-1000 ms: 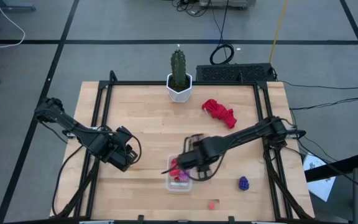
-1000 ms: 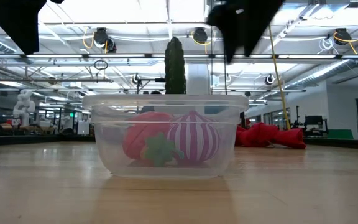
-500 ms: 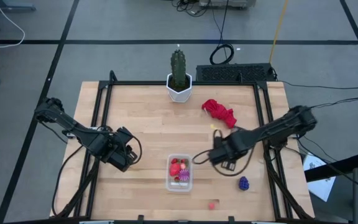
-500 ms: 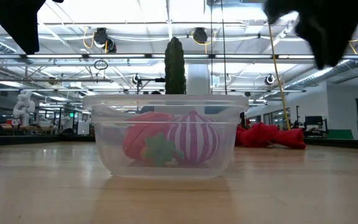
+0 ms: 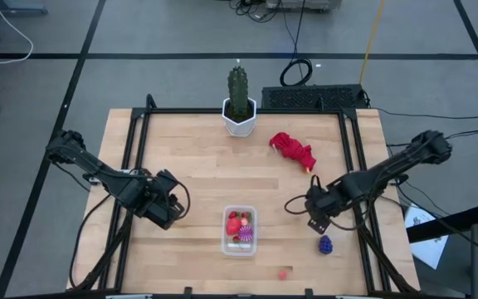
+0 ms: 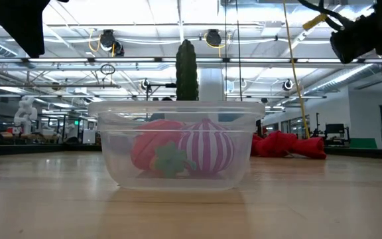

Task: Pick and placing Produce into tupperware
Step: Put the grapes into the transparent container

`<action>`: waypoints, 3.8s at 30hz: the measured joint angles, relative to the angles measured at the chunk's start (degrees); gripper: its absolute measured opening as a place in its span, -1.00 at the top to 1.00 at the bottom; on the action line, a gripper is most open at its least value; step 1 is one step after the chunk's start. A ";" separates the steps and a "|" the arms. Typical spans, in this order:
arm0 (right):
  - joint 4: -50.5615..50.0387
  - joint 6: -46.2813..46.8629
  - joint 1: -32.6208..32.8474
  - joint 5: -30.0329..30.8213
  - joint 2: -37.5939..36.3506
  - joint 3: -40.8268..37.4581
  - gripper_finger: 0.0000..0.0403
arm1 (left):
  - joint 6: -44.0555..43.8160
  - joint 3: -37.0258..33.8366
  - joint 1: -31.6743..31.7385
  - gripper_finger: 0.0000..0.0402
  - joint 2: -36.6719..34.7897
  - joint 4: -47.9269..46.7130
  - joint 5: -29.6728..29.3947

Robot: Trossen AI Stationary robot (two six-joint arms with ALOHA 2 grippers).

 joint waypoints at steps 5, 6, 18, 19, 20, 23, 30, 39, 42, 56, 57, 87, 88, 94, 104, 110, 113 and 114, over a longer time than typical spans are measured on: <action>4.45 -0.07 0.10 0.00 -4.06 -4.08 -0.21 | 0.06 0.00 0.00 0.13 0.01 0.98 0.00; 4.99 -0.79 0.10 0.02 -4.59 -4.43 -0.21 | 0.06 0.00 0.00 0.13 0.01 0.99 0.00; 12.62 -25.27 1.58 0.85 -5.69 -4.86 -0.21 | -0.08 0.01 0.00 0.13 0.01 2.38 0.11; 12.89 -27.19 2.06 0.98 -5.55 -4.86 -0.21 | -0.11 0.01 0.00 0.13 0.02 2.41 0.26; 13.27 -29.18 2.56 1.07 -5.38 -4.86 -0.21 | -0.14 0.00 0.00 0.13 0.02 2.45 0.43; 14.36 -35.52 4.60 1.88 -4.83 -4.86 -0.21 | -0.16 0.00 0.00 0.13 0.00 2.47 0.48; 19.00 -44.76 11.86 4.23 -4.76 -4.86 -0.21 | -0.13 0.00 0.00 0.13 0.02 4.83 1.07; 23.93 -68.34 17.61 6.75 -4.74 -4.86 -0.21 | 0.63 0.00 0.00 0.13 0.02 8.04 0.96; 23.96 -74.22 17.78 6.77 -4.74 -4.86 -0.21 | 0.59 0.00 0.00 0.13 0.00 8.17 1.36; 23.86 -75.89 20.36 6.40 -4.76 -5.78 -0.21 | 0.02 0.00 0.00 0.13 0.02 8.26 2.15; 23.38 -75.86 21.16 6.38 -4.76 -6.20 -0.21 | 0.04 0.00 0.00 0.13 0.02 8.26 2.16; 33.06 -77.41 27.09 6.43 -4.76 -16.14 -0.21 | 1.13 0.00 0.20 0.13 0.00 11.32 2.23; 33.14 -77.41 27.09 6.43 -4.76 -16.14 -0.21 | 1.13 0.00 0.20 0.13 0.00 11.32 2.23; 34.70 -75.23 27.09 6.45 -4.76 -16.14 -0.21 | 1.16 0.01 0.20 0.13 0.02 11.32 2.23; 35.01 -65.39 27.09 6.43 -4.76 -16.14 -0.21 | 1.16 0.00 0.20 0.13 0.01 11.30 2.23; 34.17 -66.82 27.09 6.43 -4.76 -16.14 -0.23 | 1.10 0.00 0.20 0.13 0.01 11.30 2.23; 33.29 -68.81 27.09 6.42 -4.76 -16.14 -0.28 | 1.09 0.00 0.20 0.13 0.01 11.30 2.23; 33.20 -69.22 27.09 6.43 -4.76 -16.14 -0.30 | 1.09 0.00 0.20 0.13 0.01 11.30 2.22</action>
